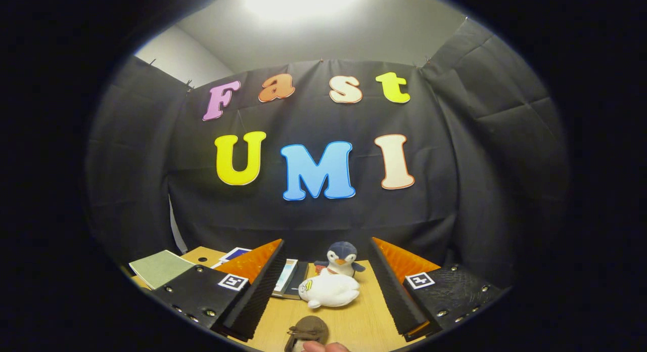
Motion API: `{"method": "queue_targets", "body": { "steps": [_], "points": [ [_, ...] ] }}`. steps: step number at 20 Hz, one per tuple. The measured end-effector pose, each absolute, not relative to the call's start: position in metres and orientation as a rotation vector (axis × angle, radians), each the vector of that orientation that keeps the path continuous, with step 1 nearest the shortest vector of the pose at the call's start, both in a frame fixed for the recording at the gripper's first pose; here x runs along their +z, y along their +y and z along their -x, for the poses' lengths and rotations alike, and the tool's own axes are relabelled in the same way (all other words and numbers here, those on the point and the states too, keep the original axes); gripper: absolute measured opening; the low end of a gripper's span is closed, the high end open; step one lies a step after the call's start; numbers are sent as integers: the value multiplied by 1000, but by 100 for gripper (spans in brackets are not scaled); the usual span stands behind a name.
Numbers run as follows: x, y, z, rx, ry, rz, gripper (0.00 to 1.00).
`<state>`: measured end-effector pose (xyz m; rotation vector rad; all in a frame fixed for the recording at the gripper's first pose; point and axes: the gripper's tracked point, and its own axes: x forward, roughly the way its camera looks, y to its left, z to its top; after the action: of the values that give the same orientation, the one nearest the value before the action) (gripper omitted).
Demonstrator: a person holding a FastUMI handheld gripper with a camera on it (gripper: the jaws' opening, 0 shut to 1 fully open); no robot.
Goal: Open the storage box then place both shoes into the box .Put the left shoe in first, then the right shoe, with the right side of both shoes facing outward in a uniform manner.
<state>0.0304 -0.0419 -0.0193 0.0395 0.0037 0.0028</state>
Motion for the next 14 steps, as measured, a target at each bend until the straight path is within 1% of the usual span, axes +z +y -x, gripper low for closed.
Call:
{"method": "queue_targets", "body": {
  "steps": [8, 14],
  "points": [
    [-8, -41, -44, 7, -11, -59, 97],
    [-18, -20, -56, 74, -1, -77, 98]
  ]
}}
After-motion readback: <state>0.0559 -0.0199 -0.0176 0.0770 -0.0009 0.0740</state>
